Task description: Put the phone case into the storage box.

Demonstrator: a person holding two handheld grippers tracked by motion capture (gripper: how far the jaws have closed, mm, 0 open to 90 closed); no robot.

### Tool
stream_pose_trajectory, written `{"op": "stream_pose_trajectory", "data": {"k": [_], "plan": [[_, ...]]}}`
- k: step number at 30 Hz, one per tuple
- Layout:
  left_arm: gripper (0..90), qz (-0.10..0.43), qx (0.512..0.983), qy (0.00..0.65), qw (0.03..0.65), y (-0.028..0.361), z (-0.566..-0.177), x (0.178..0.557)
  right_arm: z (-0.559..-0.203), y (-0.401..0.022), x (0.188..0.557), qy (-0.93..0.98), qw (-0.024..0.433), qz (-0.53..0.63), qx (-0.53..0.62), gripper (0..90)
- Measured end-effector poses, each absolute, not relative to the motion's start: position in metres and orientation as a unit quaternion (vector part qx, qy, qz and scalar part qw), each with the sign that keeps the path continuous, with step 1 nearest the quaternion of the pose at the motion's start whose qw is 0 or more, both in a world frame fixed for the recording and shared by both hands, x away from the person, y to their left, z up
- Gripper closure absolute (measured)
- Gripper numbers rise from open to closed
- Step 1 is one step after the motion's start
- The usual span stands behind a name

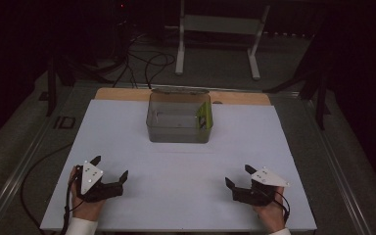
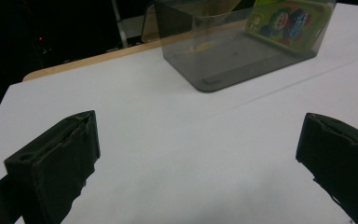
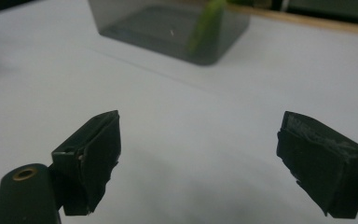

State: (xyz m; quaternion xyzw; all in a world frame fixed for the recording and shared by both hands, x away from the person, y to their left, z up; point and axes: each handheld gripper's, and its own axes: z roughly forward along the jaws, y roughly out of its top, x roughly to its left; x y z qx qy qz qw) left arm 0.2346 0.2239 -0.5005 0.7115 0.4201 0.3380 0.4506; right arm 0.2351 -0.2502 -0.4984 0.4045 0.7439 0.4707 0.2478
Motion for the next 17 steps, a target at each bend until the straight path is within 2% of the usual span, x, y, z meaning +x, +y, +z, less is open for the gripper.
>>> {"op": "stream_pose_trajectory", "data": {"k": [17], "plan": [[0.1,0.333,0.700,0.424,0.468,0.2284,-0.4966,0.2286,-0.4977,-0.2550,0.2288,0.734,0.268,0.498,0.375,12.9]]}}
